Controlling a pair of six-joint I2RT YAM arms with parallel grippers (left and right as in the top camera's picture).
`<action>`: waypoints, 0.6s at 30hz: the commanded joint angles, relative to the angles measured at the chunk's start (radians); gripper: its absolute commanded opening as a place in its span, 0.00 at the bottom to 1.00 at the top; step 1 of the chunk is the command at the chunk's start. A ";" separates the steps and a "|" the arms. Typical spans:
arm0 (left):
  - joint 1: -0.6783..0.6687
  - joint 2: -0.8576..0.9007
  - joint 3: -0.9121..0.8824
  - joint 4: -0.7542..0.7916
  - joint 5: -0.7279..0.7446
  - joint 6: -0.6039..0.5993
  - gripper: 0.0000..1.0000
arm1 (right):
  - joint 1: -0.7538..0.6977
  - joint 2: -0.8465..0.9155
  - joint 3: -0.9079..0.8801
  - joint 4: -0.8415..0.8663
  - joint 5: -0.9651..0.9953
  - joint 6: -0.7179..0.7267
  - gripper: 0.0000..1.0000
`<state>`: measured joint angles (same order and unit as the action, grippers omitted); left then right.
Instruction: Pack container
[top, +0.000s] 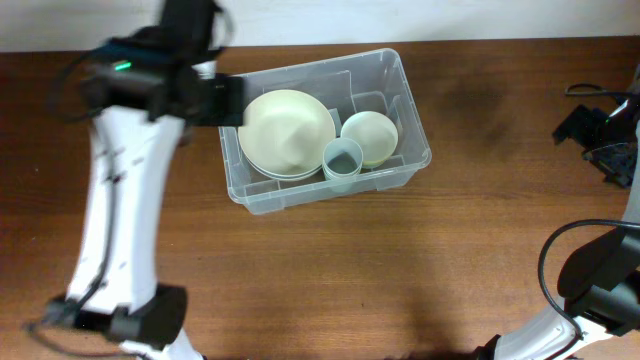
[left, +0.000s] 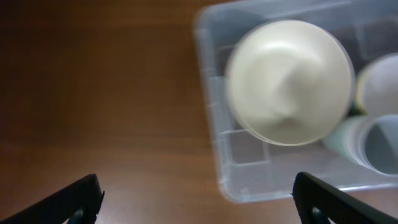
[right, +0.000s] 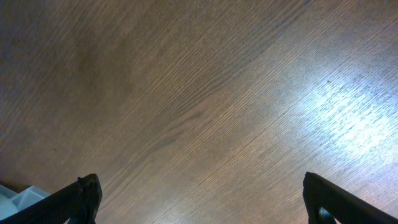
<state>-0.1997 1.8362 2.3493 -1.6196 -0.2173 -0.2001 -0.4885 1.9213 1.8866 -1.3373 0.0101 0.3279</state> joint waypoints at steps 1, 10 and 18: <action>0.068 -0.092 0.021 -0.032 -0.033 -0.048 1.00 | -0.003 -0.013 -0.004 0.000 0.002 -0.006 0.99; 0.103 -0.265 -0.065 -0.048 -0.038 -0.054 1.00 | -0.003 -0.013 -0.004 0.000 0.002 -0.006 0.99; 0.103 -0.527 -0.439 0.126 -0.048 -0.085 1.00 | -0.003 -0.013 -0.004 0.000 0.002 -0.006 0.99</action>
<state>-0.1013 1.3941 2.0239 -1.5414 -0.2455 -0.2523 -0.4885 1.9217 1.8866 -1.3373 0.0101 0.3286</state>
